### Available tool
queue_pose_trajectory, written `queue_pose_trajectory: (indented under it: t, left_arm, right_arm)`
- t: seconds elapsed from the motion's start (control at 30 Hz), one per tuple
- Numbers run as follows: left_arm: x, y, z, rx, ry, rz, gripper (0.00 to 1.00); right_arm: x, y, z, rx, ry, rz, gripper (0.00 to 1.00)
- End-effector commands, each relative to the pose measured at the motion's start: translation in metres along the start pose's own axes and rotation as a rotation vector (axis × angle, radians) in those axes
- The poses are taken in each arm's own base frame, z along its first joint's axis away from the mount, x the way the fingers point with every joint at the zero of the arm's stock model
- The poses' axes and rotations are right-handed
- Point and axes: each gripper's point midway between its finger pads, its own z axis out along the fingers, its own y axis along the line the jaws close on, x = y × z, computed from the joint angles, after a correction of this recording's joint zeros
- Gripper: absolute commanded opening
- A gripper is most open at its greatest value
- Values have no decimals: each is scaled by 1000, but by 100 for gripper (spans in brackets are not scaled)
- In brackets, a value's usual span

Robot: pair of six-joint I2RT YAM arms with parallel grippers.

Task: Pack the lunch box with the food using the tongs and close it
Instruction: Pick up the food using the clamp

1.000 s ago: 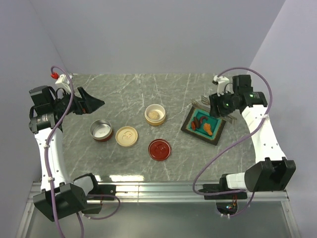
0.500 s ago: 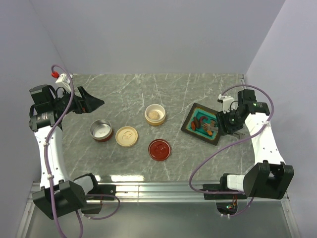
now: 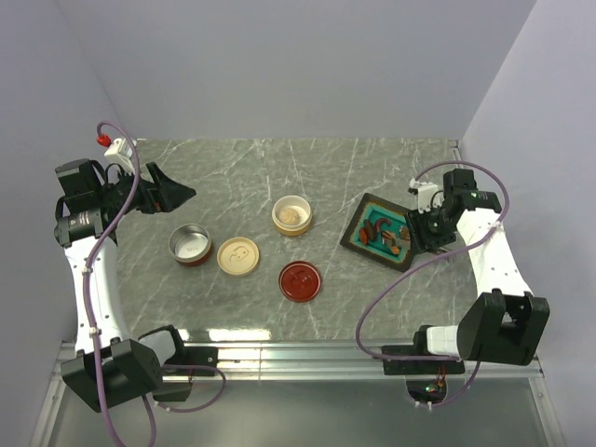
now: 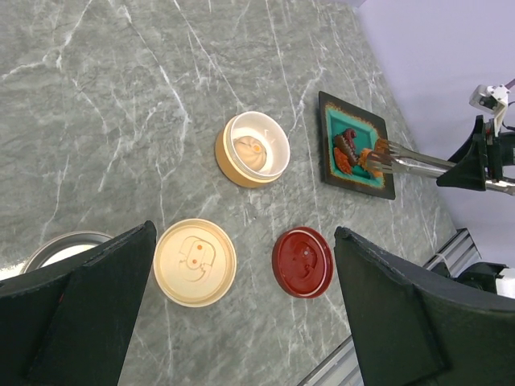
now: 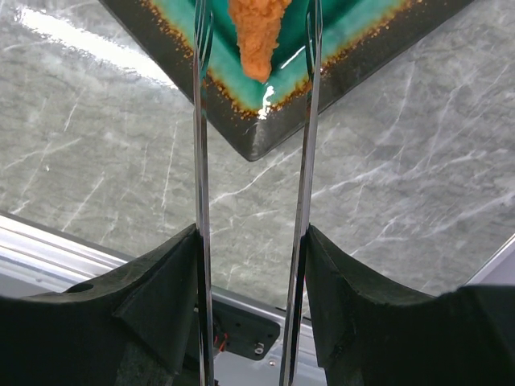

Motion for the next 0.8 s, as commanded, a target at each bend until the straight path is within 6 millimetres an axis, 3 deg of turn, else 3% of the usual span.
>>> queue_pose_trajectory:
  t: [0.0,0.37,0.5,0.77]
  left_arm:
    - [-10,-6,-5,-2,-27,59,98]
    - [-11,-2,-4,-15,-29,58,98]
    - [-10,-1,-4,-17,-26,52,98]
    - [-13,-1,-5,-23,-36,60,97]
  right_arm:
    - [-9,-8,5,23,-23,11,58]
    - [-3,-3,16,-22,5,28,53]
    - [-1,-2,15,-19,2,25,43]
    - [-12,-1,-14,0,-57,11,29]
